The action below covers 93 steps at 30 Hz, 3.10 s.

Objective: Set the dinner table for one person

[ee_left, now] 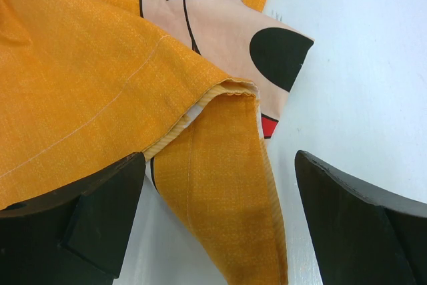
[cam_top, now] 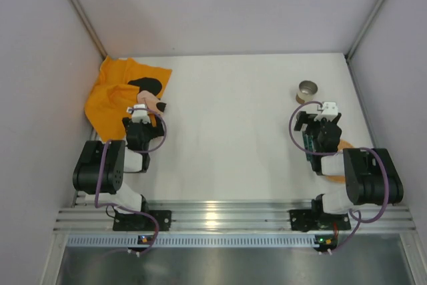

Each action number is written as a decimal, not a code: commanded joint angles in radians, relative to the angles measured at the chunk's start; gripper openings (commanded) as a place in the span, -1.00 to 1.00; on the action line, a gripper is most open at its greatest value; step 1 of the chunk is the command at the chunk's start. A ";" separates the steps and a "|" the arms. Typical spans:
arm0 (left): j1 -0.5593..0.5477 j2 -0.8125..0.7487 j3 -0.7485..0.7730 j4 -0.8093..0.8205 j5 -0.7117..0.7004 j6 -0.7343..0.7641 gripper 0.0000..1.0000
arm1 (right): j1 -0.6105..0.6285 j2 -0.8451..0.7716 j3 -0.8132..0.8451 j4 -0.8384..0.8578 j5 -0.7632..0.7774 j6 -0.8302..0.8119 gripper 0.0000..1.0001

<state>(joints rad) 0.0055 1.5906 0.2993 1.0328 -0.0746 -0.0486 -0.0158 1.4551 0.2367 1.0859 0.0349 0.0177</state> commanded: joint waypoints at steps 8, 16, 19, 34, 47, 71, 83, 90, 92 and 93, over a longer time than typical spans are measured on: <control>-0.002 -0.015 0.015 0.072 0.009 0.007 0.98 | 0.004 -0.006 0.019 0.071 -0.018 -0.010 0.99; -0.002 -0.015 0.017 0.073 0.010 0.007 0.98 | 0.004 -0.006 0.021 0.072 -0.018 -0.010 1.00; -0.001 -0.014 0.017 0.072 0.009 0.007 0.98 | 0.002 -0.006 0.019 0.072 -0.021 -0.010 0.99; -0.033 -0.273 0.219 -0.559 -0.099 -0.085 0.98 | 0.010 -0.010 0.024 0.054 -0.006 -0.009 0.99; -0.041 -0.584 0.671 -1.271 -0.108 -0.413 0.98 | 0.429 -0.402 0.389 -0.609 -0.076 -0.206 0.99; -0.071 -0.033 1.195 -1.676 -0.184 -0.501 0.92 | 0.530 -0.558 0.691 -1.658 0.044 0.581 1.00; -0.090 0.622 1.701 -1.594 -0.284 -0.401 0.91 | 0.531 -0.489 0.750 -1.764 0.063 0.487 0.99; -0.055 0.845 1.954 -1.619 -0.223 -0.399 0.92 | 0.531 -0.342 0.794 -1.762 0.053 0.492 0.99; -0.038 0.874 1.960 -1.610 -0.191 -0.402 0.92 | 0.530 -0.306 0.806 -1.764 0.060 0.488 0.99; -0.035 0.884 1.960 -1.607 -0.174 -0.398 0.92 | 0.531 -0.296 0.819 -1.764 0.063 0.488 0.99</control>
<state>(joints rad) -0.0593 2.4596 2.2082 -0.5888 -0.2897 -0.4641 0.5083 1.1423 0.9833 -0.6785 0.0990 0.5213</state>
